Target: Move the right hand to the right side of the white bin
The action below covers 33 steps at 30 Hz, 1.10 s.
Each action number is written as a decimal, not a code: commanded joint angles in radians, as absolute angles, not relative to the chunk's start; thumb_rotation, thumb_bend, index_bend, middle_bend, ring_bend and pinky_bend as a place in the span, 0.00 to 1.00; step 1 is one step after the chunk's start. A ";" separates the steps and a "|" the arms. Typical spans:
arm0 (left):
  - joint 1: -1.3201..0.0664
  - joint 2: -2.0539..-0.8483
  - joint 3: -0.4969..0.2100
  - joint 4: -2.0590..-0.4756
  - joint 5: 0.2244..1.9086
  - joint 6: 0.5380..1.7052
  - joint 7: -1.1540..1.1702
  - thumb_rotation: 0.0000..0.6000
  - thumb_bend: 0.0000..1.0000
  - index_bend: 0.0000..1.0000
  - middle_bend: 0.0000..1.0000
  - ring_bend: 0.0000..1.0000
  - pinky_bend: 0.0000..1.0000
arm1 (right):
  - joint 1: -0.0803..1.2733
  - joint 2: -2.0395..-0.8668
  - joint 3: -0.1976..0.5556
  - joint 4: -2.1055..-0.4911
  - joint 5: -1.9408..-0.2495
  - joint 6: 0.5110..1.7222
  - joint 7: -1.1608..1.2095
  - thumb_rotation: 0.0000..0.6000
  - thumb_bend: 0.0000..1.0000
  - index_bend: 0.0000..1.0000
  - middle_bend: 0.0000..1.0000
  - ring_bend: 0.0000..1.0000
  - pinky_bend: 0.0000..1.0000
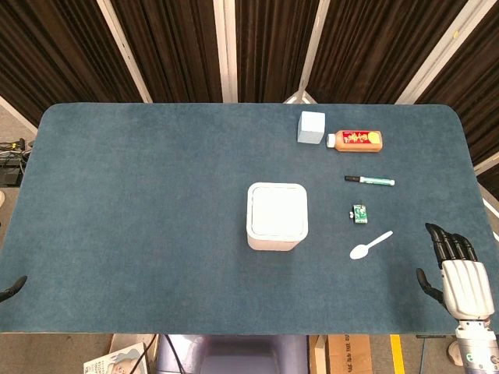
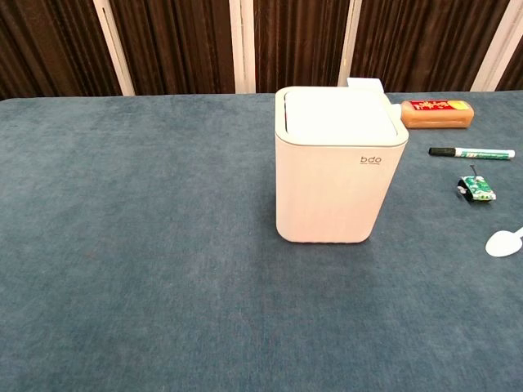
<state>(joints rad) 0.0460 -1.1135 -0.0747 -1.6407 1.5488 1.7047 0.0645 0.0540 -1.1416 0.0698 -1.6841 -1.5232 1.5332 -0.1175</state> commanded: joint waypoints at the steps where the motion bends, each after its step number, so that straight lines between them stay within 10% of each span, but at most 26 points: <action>1: 0.045 -1.112 -0.076 -1.642 1.545 1.701 0.065 1.00 0.02 0.12 0.04 0.00 0.00 | 0.057 -1.144 0.071 -1.681 -1.521 1.529 -0.122 1.00 0.36 0.03 0.14 0.18 0.16; 14: 0.049 -1.115 -0.080 -1.638 1.556 1.724 0.058 1.00 0.02 0.12 0.04 0.00 0.00 | 0.055 -1.139 0.070 -1.687 -1.524 1.532 -0.108 1.00 0.36 0.03 0.15 0.22 0.20; 33: 0.052 -1.116 -0.085 -1.644 1.535 1.720 0.058 1.00 0.02 0.12 0.04 0.00 0.00 | 0.118 -1.106 0.082 -1.744 -1.642 1.517 -0.048 1.00 0.36 0.04 0.56 0.60 0.56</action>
<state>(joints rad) 0.0556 -1.1149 -0.0885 -1.6416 1.5292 1.7256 0.0555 0.0976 -1.1207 0.0689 -1.7183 -1.6375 1.5358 -0.0182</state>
